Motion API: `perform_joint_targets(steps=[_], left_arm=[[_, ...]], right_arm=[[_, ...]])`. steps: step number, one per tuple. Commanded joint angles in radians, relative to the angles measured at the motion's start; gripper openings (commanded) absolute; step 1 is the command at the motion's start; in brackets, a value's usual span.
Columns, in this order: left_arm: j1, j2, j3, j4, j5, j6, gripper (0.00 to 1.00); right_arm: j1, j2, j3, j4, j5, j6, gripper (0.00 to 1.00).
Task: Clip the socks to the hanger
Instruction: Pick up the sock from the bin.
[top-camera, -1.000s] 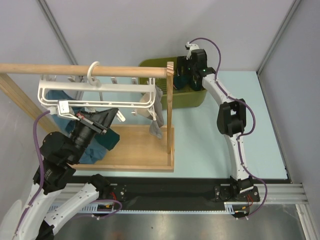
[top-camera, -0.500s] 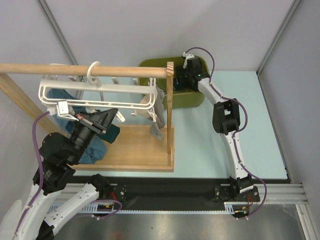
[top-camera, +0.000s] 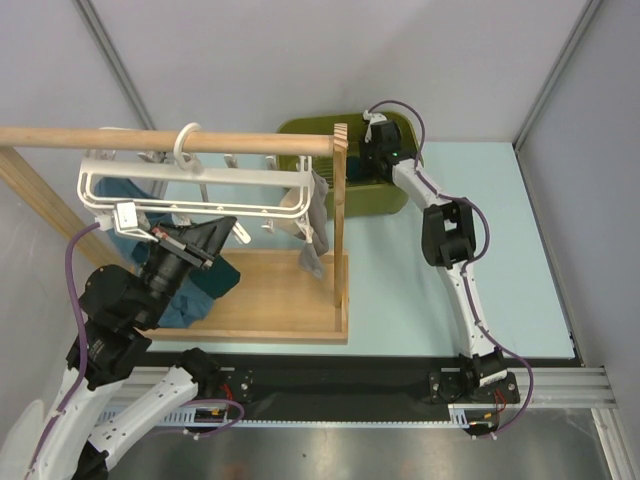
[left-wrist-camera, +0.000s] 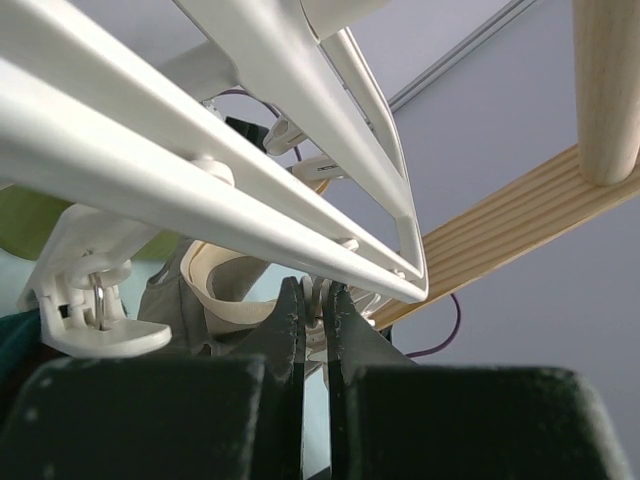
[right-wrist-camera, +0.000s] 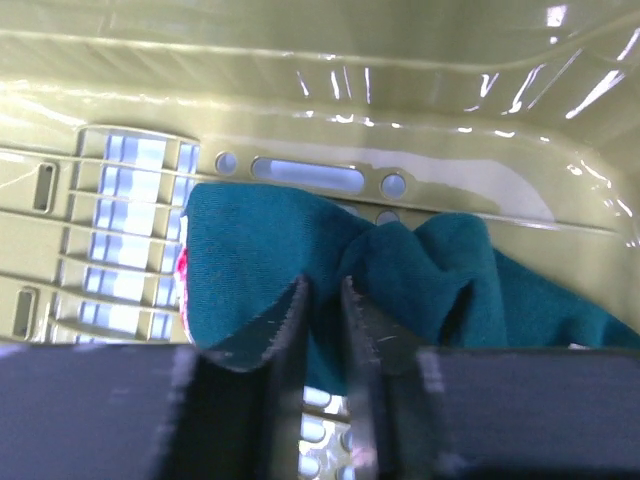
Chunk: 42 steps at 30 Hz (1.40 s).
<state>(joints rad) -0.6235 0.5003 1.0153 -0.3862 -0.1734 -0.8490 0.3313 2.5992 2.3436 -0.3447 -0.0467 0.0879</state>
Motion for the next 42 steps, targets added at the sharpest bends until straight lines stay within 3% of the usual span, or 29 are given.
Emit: perform_joint_targets(steps=[1,5,15,28,36,42], left_arm=[[-0.004,0.027,-0.046,-0.218,-0.012,-0.002,0.00],[-0.004,0.030,-0.049,-0.220,-0.005,-0.005,0.00],[-0.004,0.026,-0.041,-0.226,-0.005,-0.001,0.00],[-0.004,0.033,-0.026,-0.233,-0.003,0.018,0.00],[-0.004,0.047,0.012,-0.249,0.017,0.030,0.00],[-0.004,0.032,0.008,-0.246,0.026,0.010,0.00]], right_arm=[[0.008,0.035,0.078,-0.020,0.024,0.009,0.20],[0.003,0.029,0.111,-0.013,0.030,0.032,0.00],[-0.067,-0.137,0.079,0.122,0.004,0.245,0.00],[-0.124,-0.235,-0.067,0.197,-0.206,0.381,0.00],[-0.143,-0.415,-0.361,0.510,-0.377,0.585,0.00],[-0.159,-0.569,-0.515,0.604,-0.473,0.717,0.00]])
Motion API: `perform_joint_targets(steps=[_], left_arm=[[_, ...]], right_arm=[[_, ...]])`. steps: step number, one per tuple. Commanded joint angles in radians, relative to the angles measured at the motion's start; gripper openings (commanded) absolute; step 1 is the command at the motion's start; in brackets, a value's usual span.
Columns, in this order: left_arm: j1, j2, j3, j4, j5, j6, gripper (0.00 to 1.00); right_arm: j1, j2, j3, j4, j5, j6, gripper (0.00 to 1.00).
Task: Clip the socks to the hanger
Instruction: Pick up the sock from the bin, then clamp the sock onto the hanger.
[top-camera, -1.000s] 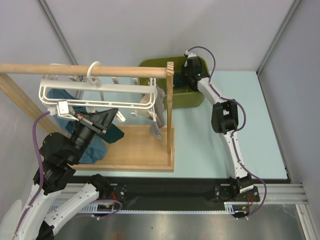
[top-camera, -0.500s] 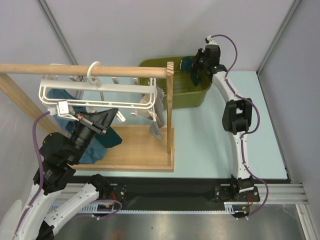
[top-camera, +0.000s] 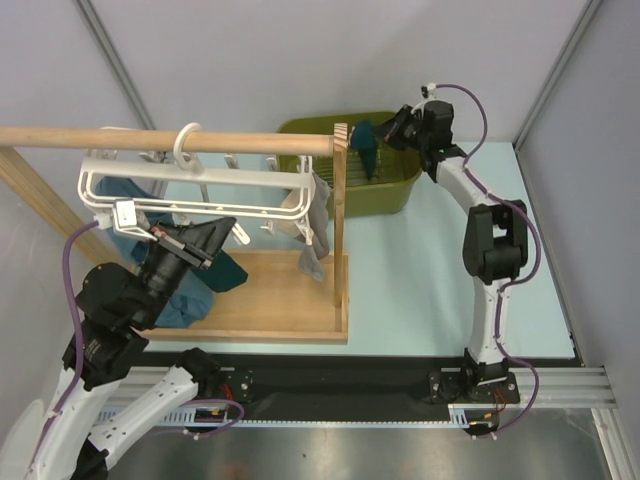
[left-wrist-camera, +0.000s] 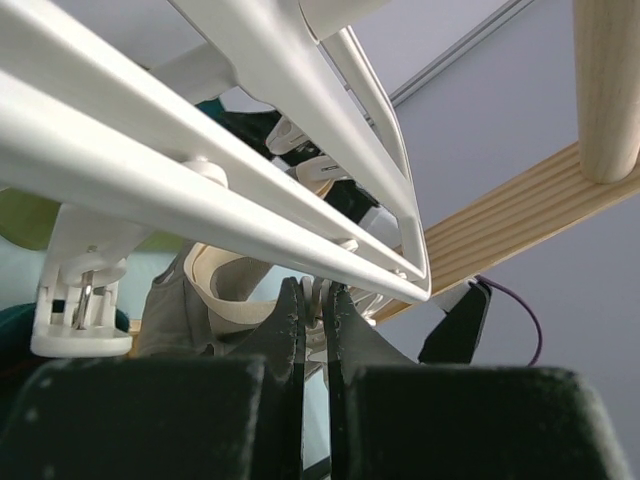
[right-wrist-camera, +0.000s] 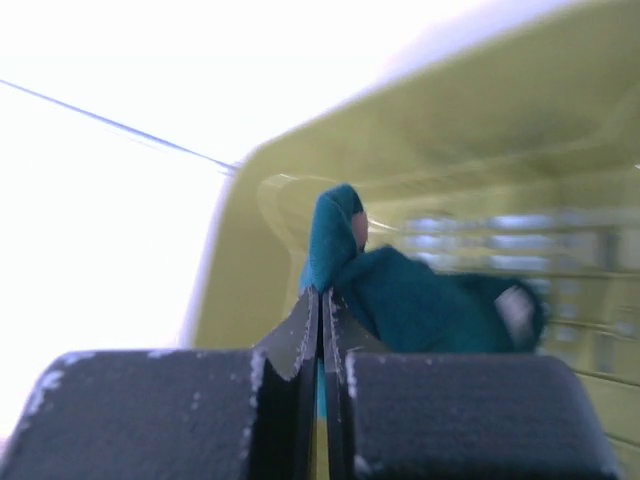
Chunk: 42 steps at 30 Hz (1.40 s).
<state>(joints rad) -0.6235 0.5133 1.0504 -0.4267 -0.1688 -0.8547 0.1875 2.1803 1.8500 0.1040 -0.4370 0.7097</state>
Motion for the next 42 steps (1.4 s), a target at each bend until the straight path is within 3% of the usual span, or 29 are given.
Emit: perform_joint_targets(steps=[1,9,14,20,25,35,38,42], left_arm=[[-0.004,0.021,-0.032,-0.208,0.025,0.013,0.00],[-0.002,-0.001,-0.023,-0.219,0.026,-0.015,0.00],[-0.004,0.022,0.011,-0.230,0.044,-0.023,0.00],[-0.004,0.065,0.020,-0.259,0.051,-0.073,0.00],[-0.004,0.076,0.036,-0.279,0.029,-0.095,0.00],[-0.002,0.096,0.091,-0.279,-0.018,-0.041,0.00],[-0.004,0.097,0.105,-0.247,-0.005,-0.030,0.00],[-0.004,0.105,0.137,-0.239,0.020,-0.037,0.00]], right_arm=[[-0.020,-0.165,-0.028,0.151,-0.107,0.103,0.00],[-0.100,-0.342,-0.287,0.465,-0.273,0.352,0.00],[-0.149,-0.595,-0.495,0.468,-0.356,0.352,0.00],[-0.168,-0.860,-0.698,0.301,-0.462,0.240,0.00],[-0.169,-1.014,-0.856,0.260,-0.496,0.220,0.00],[-0.165,-1.326,-0.954,0.022,-0.654,0.221,0.00],[-0.111,-1.389,-0.916,-0.079,-0.690,0.201,0.00],[0.071,-1.442,-0.902,-0.115,-0.701,0.230,0.00]])
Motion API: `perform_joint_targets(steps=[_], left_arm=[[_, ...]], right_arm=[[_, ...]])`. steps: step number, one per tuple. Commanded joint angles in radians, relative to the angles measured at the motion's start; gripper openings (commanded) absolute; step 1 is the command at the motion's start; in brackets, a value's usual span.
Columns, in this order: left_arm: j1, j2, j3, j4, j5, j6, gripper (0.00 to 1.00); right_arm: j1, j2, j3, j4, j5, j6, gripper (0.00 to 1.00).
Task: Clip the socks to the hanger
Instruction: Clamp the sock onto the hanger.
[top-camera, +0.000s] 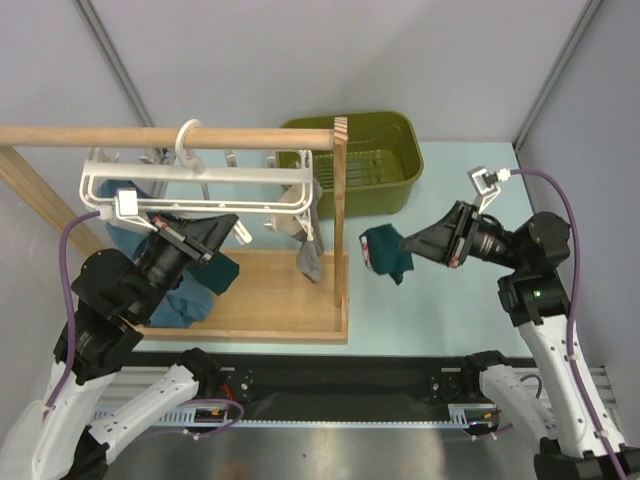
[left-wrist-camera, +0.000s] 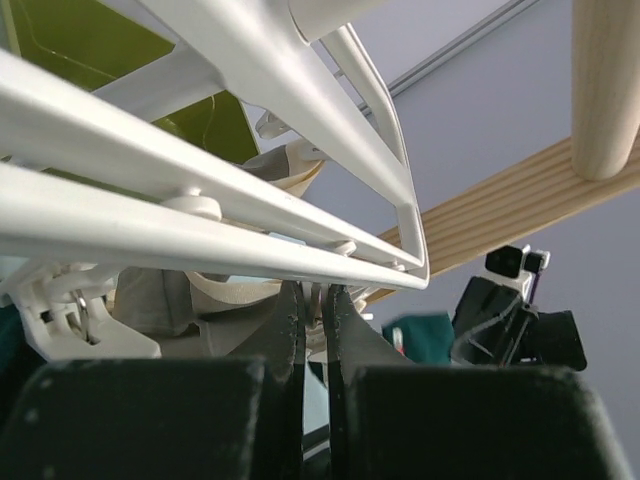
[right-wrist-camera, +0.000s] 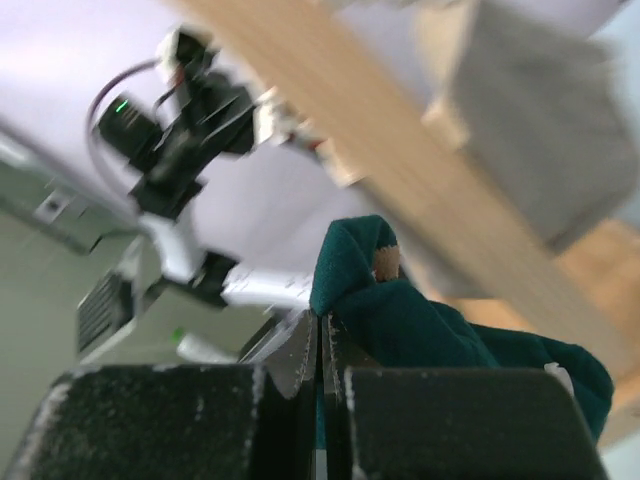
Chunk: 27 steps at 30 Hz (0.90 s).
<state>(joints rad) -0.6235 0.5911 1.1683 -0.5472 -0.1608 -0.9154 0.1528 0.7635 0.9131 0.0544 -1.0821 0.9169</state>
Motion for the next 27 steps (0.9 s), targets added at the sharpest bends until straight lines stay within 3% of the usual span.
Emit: perform_joint_targets(steps=[1,4,7,11,17,27], left_arm=[[-0.004,0.026,0.019,-0.114,0.021,0.020,0.00],[-0.004,0.026,0.025,-0.132,0.036,-0.029,0.00],[-0.004,-0.011,-0.002,-0.106,0.052,-0.075,0.00],[-0.004,-0.037,-0.004,-0.082,0.081,-0.094,0.00],[-0.004,-0.048,0.027,-0.072,0.109,-0.096,0.00],[-0.004,-0.076,0.022,-0.054,0.132,-0.122,0.00]], right_arm=[[0.160,-0.030,0.032,-0.065,-0.059,0.031,0.00],[0.345,-0.039,-0.020,0.022,-0.024,0.065,0.00],[0.529,-0.021,-0.097,0.270,0.072,0.207,0.00],[0.736,0.029,-0.095,0.357,0.255,0.148,0.00],[0.806,0.135,-0.134,0.671,0.457,0.272,0.00],[0.866,0.186,-0.160,0.723,0.737,0.192,0.00]])
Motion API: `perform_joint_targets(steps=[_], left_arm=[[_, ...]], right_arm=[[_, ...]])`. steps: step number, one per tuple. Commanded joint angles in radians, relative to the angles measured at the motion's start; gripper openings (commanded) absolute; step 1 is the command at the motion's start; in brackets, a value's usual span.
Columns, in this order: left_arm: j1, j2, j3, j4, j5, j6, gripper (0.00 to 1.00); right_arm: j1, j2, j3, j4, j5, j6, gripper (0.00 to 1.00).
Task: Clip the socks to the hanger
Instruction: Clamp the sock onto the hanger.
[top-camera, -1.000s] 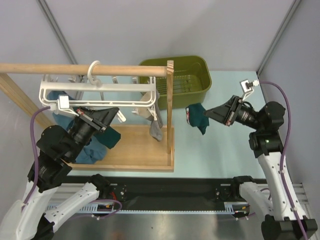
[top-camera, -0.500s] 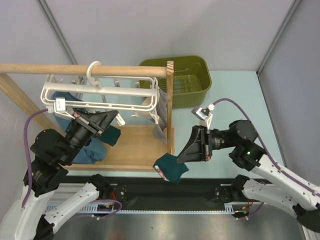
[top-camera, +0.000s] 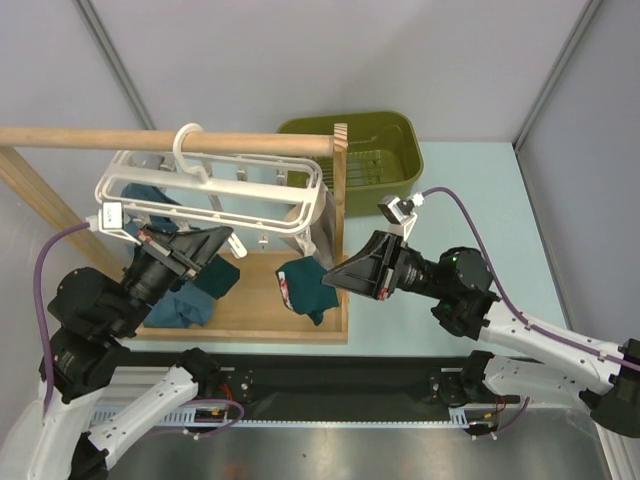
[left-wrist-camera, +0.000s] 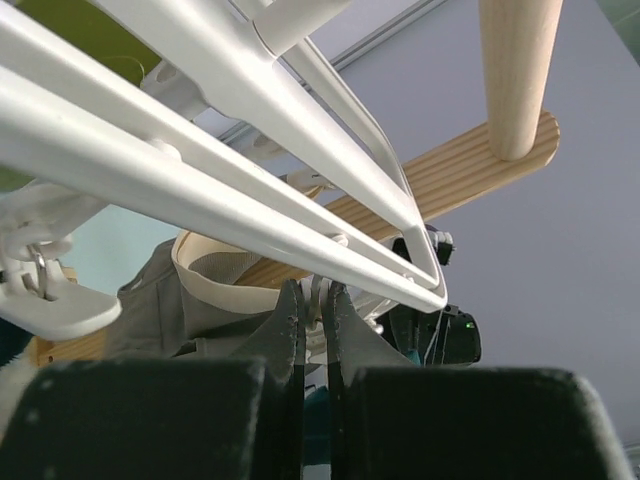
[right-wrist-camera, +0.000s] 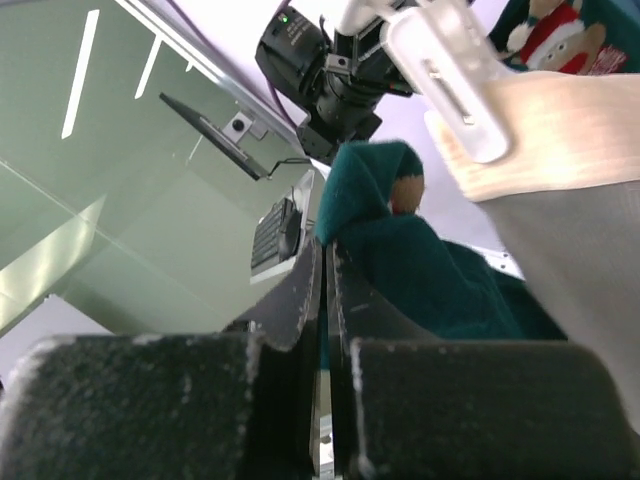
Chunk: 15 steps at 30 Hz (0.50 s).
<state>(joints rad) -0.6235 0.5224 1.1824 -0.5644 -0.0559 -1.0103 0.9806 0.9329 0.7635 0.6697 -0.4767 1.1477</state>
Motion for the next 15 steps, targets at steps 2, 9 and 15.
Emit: perform_joint_targets(steps=[2,9,15], left_arm=[[-0.004,-0.005,0.006,-0.037,0.031,-0.036,0.00],[-0.004,-0.005,-0.003,-0.022,0.042,-0.056,0.00],[-0.004,0.004,0.002,-0.014,0.045,-0.060,0.00]], right_arm=[[0.049,0.044,-0.020,0.154,0.167,-0.029,0.00],[0.110,0.115,-0.015,0.238,0.231,-0.063,0.00],[0.127,0.176,-0.013,0.373,0.265,-0.051,0.00]])
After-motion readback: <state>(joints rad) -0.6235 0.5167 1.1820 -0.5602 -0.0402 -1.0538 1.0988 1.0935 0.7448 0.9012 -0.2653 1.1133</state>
